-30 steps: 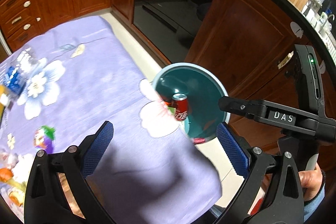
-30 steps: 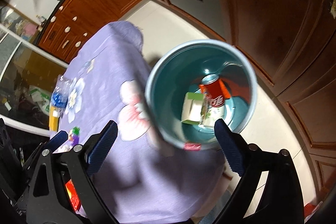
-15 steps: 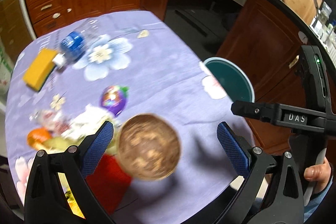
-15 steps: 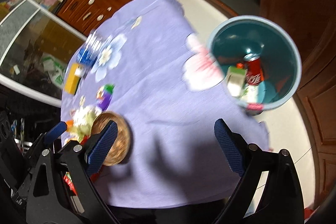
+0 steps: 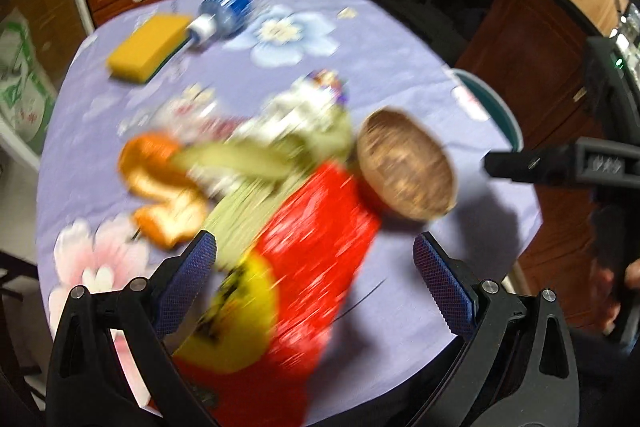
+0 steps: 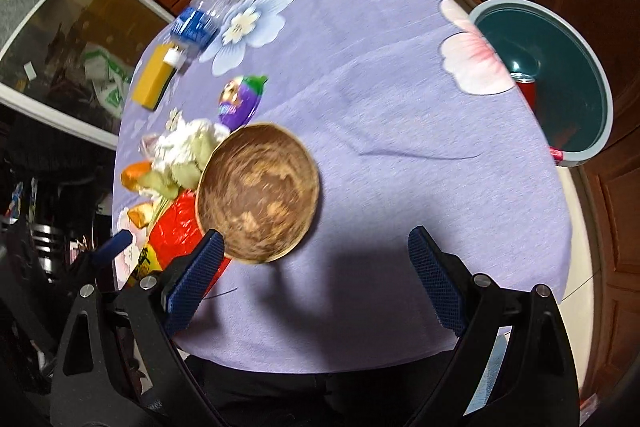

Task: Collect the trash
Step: 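Return both tools to the table toward the coconut bowl and snack bag, then grasp the coconut bowl rim with the right gripper while the left grasps the red snack bag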

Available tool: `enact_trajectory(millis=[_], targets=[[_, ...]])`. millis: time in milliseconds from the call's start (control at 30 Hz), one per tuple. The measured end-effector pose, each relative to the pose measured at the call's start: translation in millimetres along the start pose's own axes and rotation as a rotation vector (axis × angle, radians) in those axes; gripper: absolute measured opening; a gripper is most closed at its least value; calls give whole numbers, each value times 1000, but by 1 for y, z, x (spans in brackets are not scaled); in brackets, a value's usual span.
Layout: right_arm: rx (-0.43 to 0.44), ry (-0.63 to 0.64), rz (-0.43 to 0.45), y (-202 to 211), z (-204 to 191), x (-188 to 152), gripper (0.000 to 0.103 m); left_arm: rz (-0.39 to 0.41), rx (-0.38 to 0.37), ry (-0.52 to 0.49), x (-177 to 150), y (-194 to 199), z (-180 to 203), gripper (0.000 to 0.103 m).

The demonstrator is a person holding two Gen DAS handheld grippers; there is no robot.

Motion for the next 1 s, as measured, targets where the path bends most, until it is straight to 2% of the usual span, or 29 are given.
enact_trajectory(millis=[167, 300, 333, 400, 433, 500, 567, 633, 733, 800, 833, 867, 900, 933, 967, 1000], targets=[[-13, 32, -23, -9, -10, -5, 89, -33, 10, 37, -29, -5, -32, 99], [-15, 30, -46, -18, -11, -7, 89, -60, -17, 24, -46, -7, -34, 96], [-18, 30, -49, -20, -11, -7, 89, -60, -20, 15, -48, -6, -32, 92], [-18, 29, -56, -24, -11, -8, 89, -59, -34, 1, -52, -5, -26, 69], [-16, 28, -61, -26, -11, -9, 89, -60, -44, 1, -53, -5, -24, 63], [-8, 23, -69, -30, -11, -9, 89, -60, -69, 7, -54, -4, -21, 40], [1, 24, -70, -34, -12, -7, 89, -48, -80, 7, -53, -2, -18, 27], [5, 26, -70, -39, -12, -4, 89, -41, -96, 2, -52, 0, -13, 22], [26, 26, -83, -49, -16, -3, 89, -50, -102, -20, -52, 0, -3, 21], [44, 46, -86, -55, -23, -2, 73, -64, -101, -23, -54, -4, 1, 22], [41, 56, -82, -56, -25, -1, 72, -81, -105, -20, -55, -8, 2, 22], [38, 70, -68, -56, -28, 1, 67, -93, -103, -17, -56, -10, 3, 22], [47, 78, -69, -57, -30, 1, 53, -101, -104, -15, -57, -12, 2, 28], [51, 79, -80, -60, -32, 0, 49, -112, -114, -10, -58, -15, 4, 30], [47, 85, -68, -59, -32, 1, 41, -118, -122, -8, -59, -16, 6, 29], [48, 95, -68, -60, -33, 1, 22, -117, -126, -15, -58, -17, 8, 28]])
Point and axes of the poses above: each gripper's, at about its wrist camera, not at the fingertips, and y roughly against the way its jaws point, z to its right, x to its top, the point moved 10 cm from there along -y, roughly the way its jaws point, and after that the axes turned 3 degrees about -z, right-handed, at the moved point
